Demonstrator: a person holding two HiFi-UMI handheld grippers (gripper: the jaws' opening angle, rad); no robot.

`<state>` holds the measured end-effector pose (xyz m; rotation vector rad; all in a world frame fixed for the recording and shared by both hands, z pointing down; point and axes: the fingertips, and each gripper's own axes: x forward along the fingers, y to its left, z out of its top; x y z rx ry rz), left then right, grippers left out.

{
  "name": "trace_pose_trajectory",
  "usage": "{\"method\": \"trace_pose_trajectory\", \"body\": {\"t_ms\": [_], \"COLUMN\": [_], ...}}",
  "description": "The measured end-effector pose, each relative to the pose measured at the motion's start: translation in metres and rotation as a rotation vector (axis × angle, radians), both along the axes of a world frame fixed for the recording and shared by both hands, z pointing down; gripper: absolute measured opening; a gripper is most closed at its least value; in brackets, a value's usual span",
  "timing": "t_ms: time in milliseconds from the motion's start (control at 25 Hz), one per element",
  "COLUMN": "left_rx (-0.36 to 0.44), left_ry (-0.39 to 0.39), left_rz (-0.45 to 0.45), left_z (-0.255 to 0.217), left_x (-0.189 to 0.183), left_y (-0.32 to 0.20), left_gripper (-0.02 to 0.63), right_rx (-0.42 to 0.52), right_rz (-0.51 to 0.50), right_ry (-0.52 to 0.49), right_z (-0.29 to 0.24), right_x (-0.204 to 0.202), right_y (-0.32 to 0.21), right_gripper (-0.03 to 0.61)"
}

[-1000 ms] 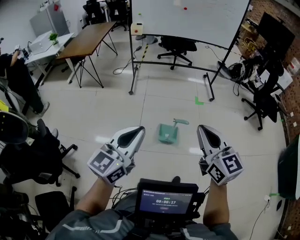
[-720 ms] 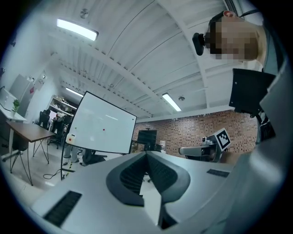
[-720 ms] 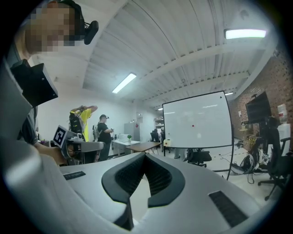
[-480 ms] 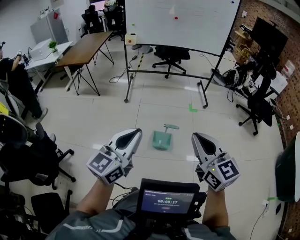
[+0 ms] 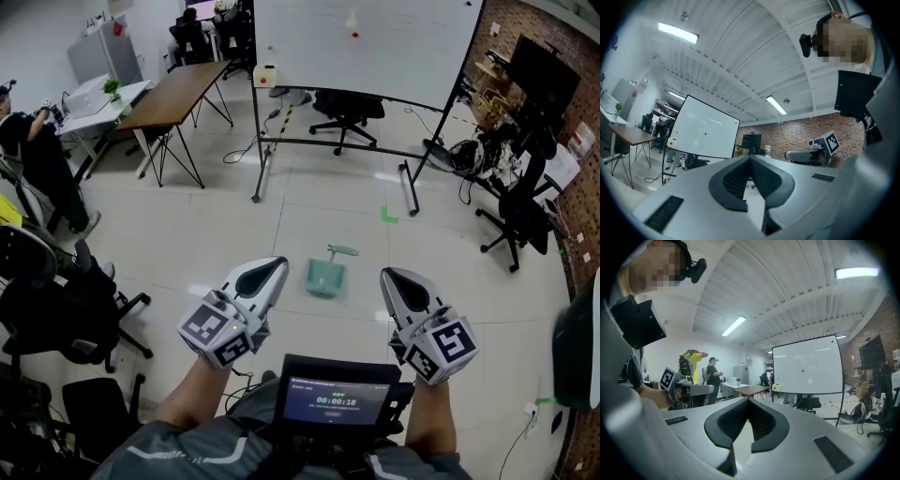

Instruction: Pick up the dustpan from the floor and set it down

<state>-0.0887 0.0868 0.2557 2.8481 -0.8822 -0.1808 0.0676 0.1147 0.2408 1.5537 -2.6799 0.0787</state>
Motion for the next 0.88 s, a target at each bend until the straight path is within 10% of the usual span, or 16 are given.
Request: {"method": "trace_pose_trajectory", "body": {"t_ms": [880], "left_rx": [-0.016], "left_ry": [-0.007], "left_rz": [0.009], "left_z": [0.005], "left_x": [0.018], "left_y": [0.006], "left_gripper": [0.017], "right_rx": [0.000], "right_rz": [0.019], "right_ry": [-0.031], "right_z": [0.005], "right_x": [0.016], "right_y": [0.000], "right_gripper": [0.015]}}
